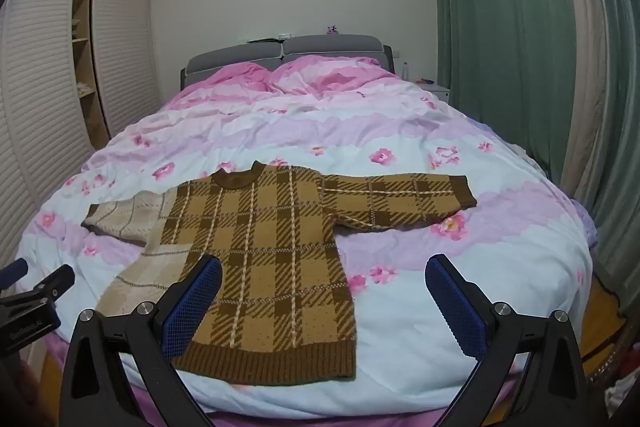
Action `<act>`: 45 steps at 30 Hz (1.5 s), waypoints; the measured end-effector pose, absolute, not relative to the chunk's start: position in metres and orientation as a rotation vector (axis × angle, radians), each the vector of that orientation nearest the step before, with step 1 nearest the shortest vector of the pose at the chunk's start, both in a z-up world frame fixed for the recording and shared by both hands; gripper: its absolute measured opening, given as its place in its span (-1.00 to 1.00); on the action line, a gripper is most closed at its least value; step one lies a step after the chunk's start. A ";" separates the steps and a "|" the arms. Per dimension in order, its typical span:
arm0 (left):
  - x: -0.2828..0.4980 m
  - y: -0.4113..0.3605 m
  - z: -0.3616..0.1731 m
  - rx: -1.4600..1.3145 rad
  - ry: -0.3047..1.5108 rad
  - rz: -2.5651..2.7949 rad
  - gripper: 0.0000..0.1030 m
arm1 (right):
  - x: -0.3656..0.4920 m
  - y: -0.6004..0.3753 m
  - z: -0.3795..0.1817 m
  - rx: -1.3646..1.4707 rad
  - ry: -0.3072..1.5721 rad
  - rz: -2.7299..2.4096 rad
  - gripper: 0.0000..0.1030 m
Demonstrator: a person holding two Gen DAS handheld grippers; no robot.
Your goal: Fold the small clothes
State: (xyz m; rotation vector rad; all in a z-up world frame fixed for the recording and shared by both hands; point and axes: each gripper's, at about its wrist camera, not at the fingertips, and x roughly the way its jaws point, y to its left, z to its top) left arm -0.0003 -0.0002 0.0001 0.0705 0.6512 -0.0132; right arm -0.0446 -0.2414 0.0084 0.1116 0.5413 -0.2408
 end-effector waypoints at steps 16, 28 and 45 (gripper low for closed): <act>0.000 0.001 -0.002 0.051 0.658 -0.025 1.00 | -0.046 -0.239 0.012 0.106 0.528 -0.243 0.99; -0.001 0.003 0.002 0.055 0.653 -0.025 1.00 | -0.048 -0.239 0.014 0.105 0.520 -0.241 0.99; -0.002 0.002 0.002 0.056 0.652 -0.025 1.00 | -0.050 -0.240 0.014 0.104 0.514 -0.239 0.99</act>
